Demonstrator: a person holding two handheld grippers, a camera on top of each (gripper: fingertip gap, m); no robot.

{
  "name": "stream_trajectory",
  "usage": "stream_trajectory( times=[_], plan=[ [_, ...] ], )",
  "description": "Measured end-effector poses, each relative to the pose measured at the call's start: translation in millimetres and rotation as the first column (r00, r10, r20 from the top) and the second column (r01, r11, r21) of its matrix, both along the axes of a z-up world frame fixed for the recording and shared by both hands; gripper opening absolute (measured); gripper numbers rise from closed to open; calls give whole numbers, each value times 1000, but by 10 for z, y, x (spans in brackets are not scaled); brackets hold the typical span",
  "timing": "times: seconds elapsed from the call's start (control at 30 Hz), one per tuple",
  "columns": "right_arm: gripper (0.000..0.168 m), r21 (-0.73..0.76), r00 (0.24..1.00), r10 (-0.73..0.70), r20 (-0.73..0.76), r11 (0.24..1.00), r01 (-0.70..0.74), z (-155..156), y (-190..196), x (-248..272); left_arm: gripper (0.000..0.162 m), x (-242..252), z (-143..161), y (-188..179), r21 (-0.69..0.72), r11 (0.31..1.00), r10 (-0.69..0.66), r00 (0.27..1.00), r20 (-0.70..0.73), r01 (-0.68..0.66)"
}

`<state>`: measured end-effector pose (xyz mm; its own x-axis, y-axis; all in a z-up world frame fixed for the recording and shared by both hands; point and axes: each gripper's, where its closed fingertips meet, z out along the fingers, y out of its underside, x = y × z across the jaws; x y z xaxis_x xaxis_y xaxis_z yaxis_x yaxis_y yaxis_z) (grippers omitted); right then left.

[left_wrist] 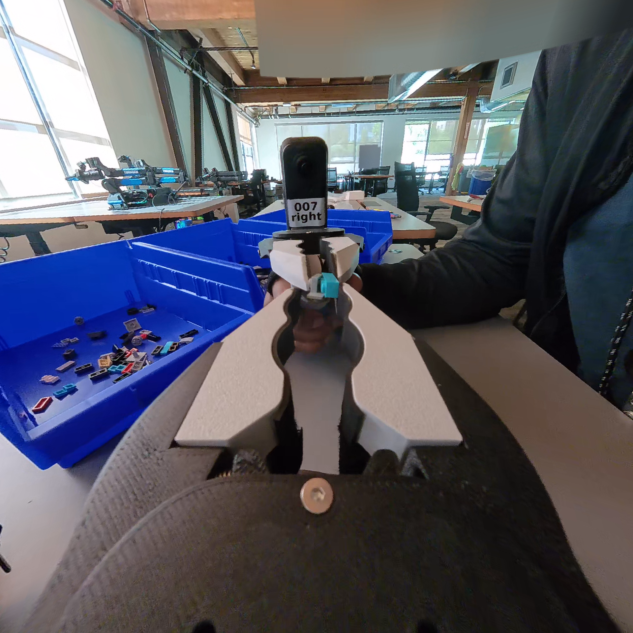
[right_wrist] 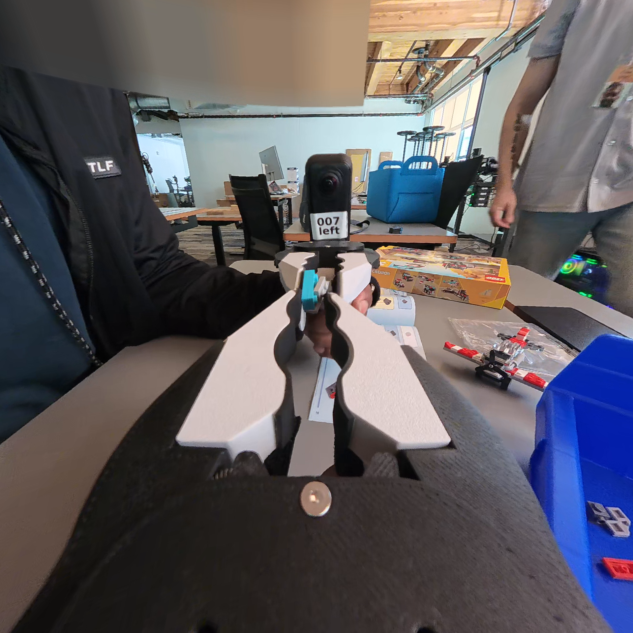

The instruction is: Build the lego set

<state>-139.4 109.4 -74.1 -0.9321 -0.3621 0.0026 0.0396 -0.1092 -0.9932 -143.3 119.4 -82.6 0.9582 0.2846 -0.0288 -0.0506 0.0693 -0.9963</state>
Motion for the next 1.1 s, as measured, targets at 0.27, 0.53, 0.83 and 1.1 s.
stream_trajectory(
  times=[0.27, 0.53, 0.83, 1.1],
  plan=[
    [11, 24, 999, 39, 5, 999, -39, -31, 9, 58, 26, 54, 52, -10, 6, 1000, -12, 1000, -26, 12],
    [12, 25, 999, 42, 12, 999, -42, -26, 15, 56, 15, 105, 23, 1, -7, 998, -55, 998, -2, 55],
    [14, 20, 999, 39, 19, 999, -40, 8, 2, 79, 11, 106, 60, -16, 56, 995, -90, 995, 40, 87],
    [15, -4, 1000, 15, 13, 1000, -15, 56, -11, 85, 11, 114, 102, -31, 79, 993, -92, 995, 31, 89]
  ],
)
